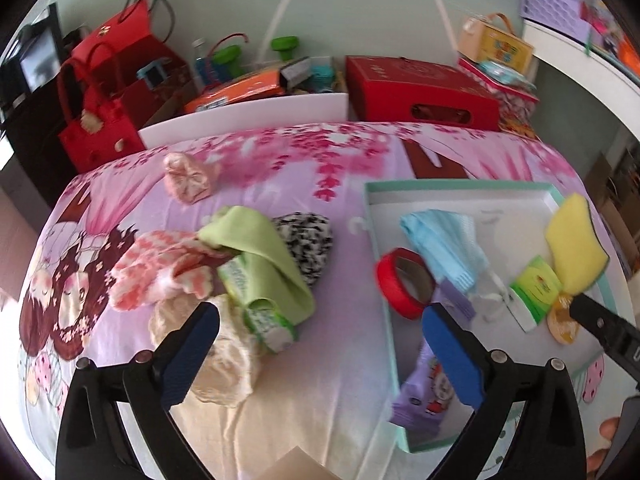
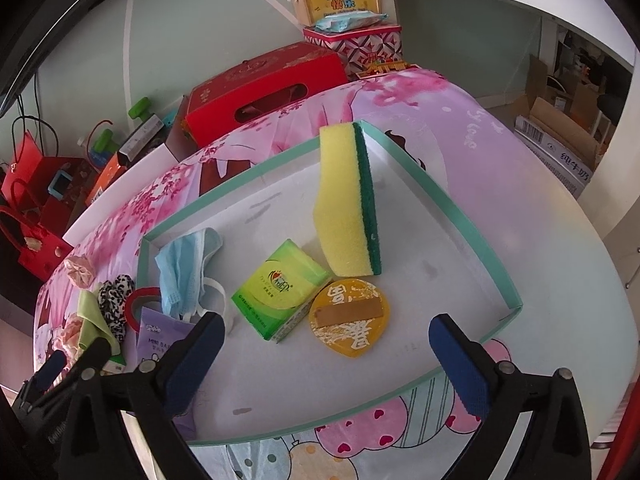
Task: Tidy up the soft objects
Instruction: 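Move both tools back to the pile of soft items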
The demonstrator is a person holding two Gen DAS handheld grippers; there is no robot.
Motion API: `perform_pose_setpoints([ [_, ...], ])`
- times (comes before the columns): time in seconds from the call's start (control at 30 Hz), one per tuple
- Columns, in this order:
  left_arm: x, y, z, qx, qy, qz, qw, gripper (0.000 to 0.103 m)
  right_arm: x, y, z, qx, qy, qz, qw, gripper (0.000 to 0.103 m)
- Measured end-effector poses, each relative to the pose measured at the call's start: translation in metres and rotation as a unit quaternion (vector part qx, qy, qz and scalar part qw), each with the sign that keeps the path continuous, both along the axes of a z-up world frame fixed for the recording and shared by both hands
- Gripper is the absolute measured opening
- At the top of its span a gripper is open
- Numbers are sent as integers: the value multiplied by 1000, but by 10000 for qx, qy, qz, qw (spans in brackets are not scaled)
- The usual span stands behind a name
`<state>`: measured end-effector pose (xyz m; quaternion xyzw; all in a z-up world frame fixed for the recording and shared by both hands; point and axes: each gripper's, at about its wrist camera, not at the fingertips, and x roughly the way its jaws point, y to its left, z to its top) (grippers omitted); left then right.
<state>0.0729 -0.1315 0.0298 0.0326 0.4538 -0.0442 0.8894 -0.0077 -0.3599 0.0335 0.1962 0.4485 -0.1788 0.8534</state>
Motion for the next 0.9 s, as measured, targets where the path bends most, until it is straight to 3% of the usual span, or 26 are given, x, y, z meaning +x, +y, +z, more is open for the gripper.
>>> perform_pose_setpoints([
  [0.43, 11, 81, 10, -152, 4, 1055, 9943, 101, 4, 14, 5, -63, 0, 179, 9998, 103],
  [0.9, 8, 152, 19, -110, -12, 1884, 9820, 101, 26, 93, 13, -228, -69, 1175, 9928, 103],
])
